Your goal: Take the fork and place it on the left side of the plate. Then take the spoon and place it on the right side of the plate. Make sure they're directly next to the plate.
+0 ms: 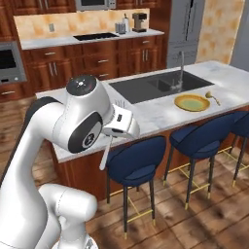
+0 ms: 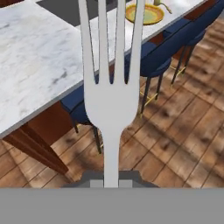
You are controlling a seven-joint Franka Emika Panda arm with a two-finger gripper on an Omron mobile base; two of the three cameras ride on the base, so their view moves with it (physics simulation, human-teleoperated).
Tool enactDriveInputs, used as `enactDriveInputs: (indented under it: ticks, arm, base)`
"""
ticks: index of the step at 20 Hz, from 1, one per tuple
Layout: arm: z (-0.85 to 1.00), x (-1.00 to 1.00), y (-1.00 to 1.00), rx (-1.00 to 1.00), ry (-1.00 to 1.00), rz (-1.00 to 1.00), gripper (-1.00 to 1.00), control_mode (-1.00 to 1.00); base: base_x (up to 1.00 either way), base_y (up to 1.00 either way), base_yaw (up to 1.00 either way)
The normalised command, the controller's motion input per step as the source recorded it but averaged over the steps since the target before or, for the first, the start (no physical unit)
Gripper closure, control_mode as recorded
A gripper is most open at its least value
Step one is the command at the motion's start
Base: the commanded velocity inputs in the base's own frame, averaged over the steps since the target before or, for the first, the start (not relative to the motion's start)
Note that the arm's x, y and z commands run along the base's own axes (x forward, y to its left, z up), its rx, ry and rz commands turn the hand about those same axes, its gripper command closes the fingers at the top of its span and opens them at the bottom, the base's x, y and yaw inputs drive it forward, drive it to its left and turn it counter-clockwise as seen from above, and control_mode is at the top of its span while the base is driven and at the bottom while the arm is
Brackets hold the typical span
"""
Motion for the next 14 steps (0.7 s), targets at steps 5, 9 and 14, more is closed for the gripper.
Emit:
enactDriveInputs:
  ticks: [5, 9, 14]
  arm:
    - [0.00, 0.00, 0.00, 0.00, 0.00, 0.00, 1.00, 1.00]
    - [0.00, 0.00, 0.00, 0.00, 0.00, 0.00, 1.00, 1.00]
    - [0.00, 0.00, 0.00, 0.00, 0.00, 0.00, 1.00, 1.00]
  base:
    - [0.29, -0.77, 0.34]
    - [0.26, -0.78, 0.34]
    - [0.24, -0.79, 0.33]
